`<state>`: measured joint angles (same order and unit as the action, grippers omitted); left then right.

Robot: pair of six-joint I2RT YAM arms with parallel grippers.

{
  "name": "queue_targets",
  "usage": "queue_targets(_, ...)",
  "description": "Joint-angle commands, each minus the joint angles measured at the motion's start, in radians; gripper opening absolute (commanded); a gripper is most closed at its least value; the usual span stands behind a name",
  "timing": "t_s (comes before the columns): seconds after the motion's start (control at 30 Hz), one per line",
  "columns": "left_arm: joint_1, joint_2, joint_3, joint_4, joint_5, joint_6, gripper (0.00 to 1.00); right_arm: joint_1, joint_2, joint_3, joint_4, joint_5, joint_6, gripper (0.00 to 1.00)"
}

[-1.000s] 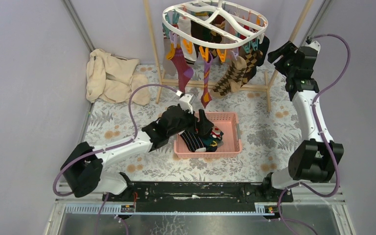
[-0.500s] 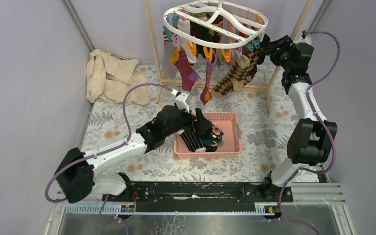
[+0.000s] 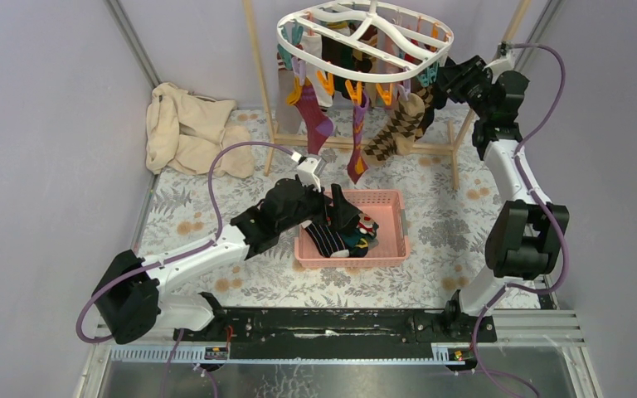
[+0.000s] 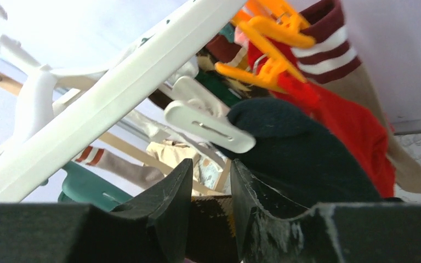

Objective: Remove the socks clipped to the hanger
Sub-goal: Adjust the hanger on the clothesline.

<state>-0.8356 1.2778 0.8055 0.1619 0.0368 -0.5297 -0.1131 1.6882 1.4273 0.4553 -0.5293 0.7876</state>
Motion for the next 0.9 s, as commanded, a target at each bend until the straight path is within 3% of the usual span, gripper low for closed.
queue_targets(0.0, 0.002, -0.022, 0.004, 0.018, -0.005, -0.003, 0.99, 0.045, -0.054, -0.002, 0.014, -0.058, -0.056, 0.37)
queue_targets(0.43, -0.002, -0.057, 0.001, -0.004, -0.019, 0.002, 0.99, 0.163, -0.266, -0.186, -0.094, 0.052, -0.219, 0.37)
queue_targets(0.87, -0.002, -0.089, 0.002, -0.023, -0.033, 0.008, 0.99, 0.352, -0.338, -0.161, -0.236, 0.182, -0.355, 0.37)
